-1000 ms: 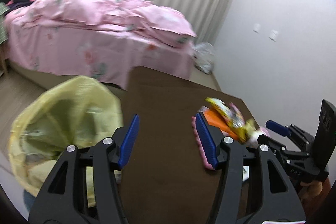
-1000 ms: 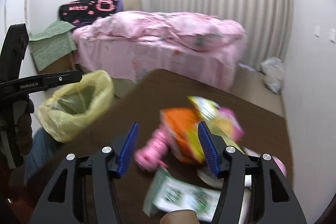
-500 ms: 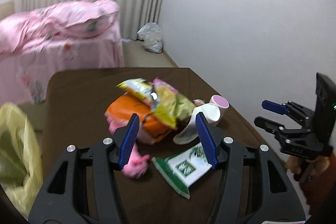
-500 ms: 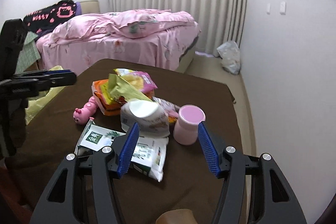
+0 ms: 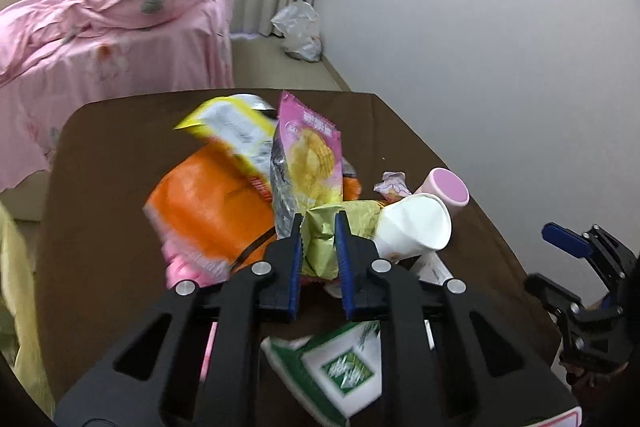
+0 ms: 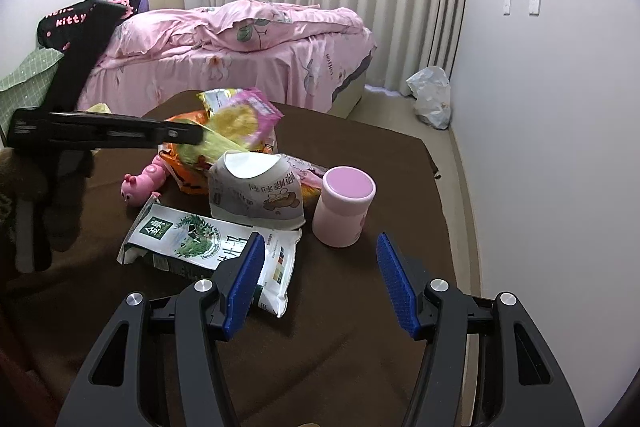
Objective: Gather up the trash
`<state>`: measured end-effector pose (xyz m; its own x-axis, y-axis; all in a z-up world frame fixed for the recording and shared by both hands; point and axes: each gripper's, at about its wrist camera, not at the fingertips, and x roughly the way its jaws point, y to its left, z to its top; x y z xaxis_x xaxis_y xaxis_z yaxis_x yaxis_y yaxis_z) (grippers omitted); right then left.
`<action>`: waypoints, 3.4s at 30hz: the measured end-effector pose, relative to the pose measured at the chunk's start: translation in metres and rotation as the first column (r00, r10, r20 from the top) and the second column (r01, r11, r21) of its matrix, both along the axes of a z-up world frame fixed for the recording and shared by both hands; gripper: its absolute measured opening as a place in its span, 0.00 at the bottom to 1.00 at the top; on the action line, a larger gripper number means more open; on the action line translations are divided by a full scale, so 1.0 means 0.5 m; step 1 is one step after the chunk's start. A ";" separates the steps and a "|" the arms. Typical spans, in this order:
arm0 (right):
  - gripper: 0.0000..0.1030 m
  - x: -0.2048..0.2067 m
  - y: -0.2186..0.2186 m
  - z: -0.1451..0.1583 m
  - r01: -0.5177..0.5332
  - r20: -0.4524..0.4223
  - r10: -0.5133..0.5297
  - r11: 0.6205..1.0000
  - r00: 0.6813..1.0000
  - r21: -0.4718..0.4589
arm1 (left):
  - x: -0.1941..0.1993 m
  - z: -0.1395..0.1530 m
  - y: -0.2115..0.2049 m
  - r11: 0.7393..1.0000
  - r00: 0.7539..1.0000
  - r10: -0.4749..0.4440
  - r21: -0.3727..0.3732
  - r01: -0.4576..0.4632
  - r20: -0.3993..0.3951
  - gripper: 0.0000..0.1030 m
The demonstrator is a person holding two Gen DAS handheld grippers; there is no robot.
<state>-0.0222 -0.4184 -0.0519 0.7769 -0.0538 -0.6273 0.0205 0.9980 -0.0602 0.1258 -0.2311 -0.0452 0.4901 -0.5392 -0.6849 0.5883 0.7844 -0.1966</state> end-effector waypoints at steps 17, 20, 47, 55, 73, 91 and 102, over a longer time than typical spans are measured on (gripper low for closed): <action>0.54 0.079 0.067 0.040 -0.079 0.035 0.079 0.997 0.996 0.000 | -0.067 0.016 0.314 0.953 0.957 0.289 -0.086 -0.290 -0.024 0.15; 0.53 0.117 0.055 0.054 -0.085 0.036 0.088 0.993 0.995 -0.076 | -0.070 0.010 0.331 0.946 0.950 0.312 -0.084 -0.312 -0.023 0.15; 0.41 0.457 -0.039 -0.012 -0.277 -0.257 0.258 0.960 0.931 -0.040 | -0.035 0.012 0.370 0.966 0.966 0.254 -0.066 -0.250 0.047 0.44; 0.41 0.512 -0.181 -0.075 -0.260 -0.256 0.325 0.930 0.910 0.258 | 0.012 -0.040 0.336 0.964 0.966 0.253 -0.076 -0.257 -0.054 0.44; 0.03 0.509 -0.115 -0.075 -0.418 -0.232 0.455 0.888 0.860 0.194 | 0.048 -0.046 0.289 0.975 0.975 0.221 0.012 -0.221 -0.024 0.45; 0.39 0.599 -0.105 -0.097 -0.493 -0.195 0.550 0.826 0.812 0.273 | 0.051 -0.067 0.310 0.963 0.961 0.267 -0.002 -0.268 -0.075 0.45; 0.03 0.626 -0.026 -0.106 -0.548 -0.279 0.554 0.830 0.785 0.105 | 0.069 -0.068 0.286 0.979 0.978 0.204 0.026 -0.203 -0.053 0.45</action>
<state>0.2906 -0.4313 -0.1048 0.4574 0.3412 -0.8212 -0.5486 0.8351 0.0414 0.1602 -0.0882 -0.0790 0.5492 -0.4176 -0.7238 0.4046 0.8908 -0.2069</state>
